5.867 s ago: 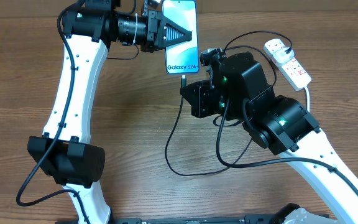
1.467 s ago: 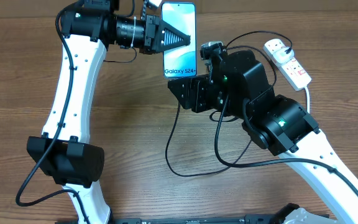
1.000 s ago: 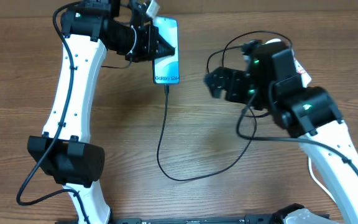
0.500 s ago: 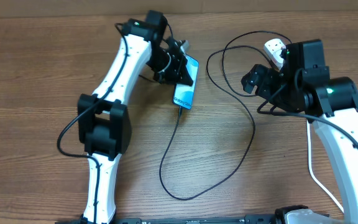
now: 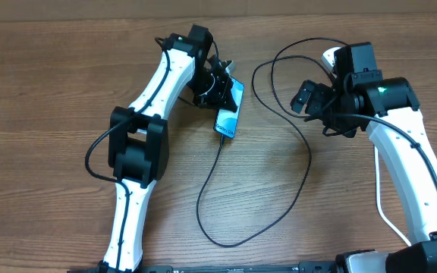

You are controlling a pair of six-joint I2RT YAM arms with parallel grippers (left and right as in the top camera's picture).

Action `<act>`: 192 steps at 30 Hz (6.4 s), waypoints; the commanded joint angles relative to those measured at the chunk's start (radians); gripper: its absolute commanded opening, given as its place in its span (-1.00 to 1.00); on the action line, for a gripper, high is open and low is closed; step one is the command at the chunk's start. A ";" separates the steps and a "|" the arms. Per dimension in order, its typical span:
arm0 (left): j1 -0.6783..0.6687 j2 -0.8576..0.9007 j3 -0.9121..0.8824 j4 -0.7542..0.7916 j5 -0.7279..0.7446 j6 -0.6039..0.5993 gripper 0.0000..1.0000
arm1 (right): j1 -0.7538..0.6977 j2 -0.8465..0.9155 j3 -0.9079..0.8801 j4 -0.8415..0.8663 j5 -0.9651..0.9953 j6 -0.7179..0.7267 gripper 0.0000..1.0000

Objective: Plug charger to phone and switch on socket

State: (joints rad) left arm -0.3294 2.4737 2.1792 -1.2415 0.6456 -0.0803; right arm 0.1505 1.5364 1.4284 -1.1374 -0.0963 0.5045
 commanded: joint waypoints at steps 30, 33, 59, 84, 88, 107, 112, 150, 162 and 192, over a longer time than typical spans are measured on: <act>-0.023 0.012 -0.006 0.080 -0.159 -0.261 -0.91 | -0.004 0.004 0.024 0.005 0.005 0.047 1.00; -0.025 0.014 -0.006 0.092 -0.160 -0.269 -0.92 | -0.004 0.004 0.024 0.005 0.005 0.050 1.00; -0.031 0.025 -0.011 0.093 -0.232 -0.294 -0.54 | -0.004 0.004 0.024 0.005 0.005 0.050 1.00; -0.031 0.025 -0.011 0.039 -0.357 -0.294 -0.53 | -0.004 0.004 0.024 0.005 0.005 0.049 1.00; -0.031 0.025 -0.011 0.019 -0.396 -0.294 -0.51 | -0.004 0.005 0.024 0.005 0.005 0.050 0.99; -0.031 0.025 -0.011 -0.011 -0.500 -0.289 -0.17 | -0.004 0.006 0.024 -0.014 0.006 0.049 1.00; -0.031 0.025 -0.011 -0.013 -0.500 -0.282 -0.17 | -0.004 0.011 0.024 -0.021 0.006 0.049 1.00; -0.016 -0.011 0.549 -0.324 -0.601 -0.294 0.20 | -0.004 0.011 0.024 -0.032 0.006 0.046 1.00; -0.005 -0.300 0.831 -0.448 -0.501 -0.212 1.00 | -0.004 0.011 0.024 -0.034 -0.002 0.045 1.00; -0.005 -1.186 -0.326 -0.436 -0.791 -0.526 0.99 | -0.014 0.012 0.081 -0.017 -0.011 -0.043 1.00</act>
State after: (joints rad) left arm -0.3397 1.2697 1.8629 -1.6798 -0.1135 -0.5743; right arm 0.1497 1.5467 1.4387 -1.1351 -0.1051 0.5175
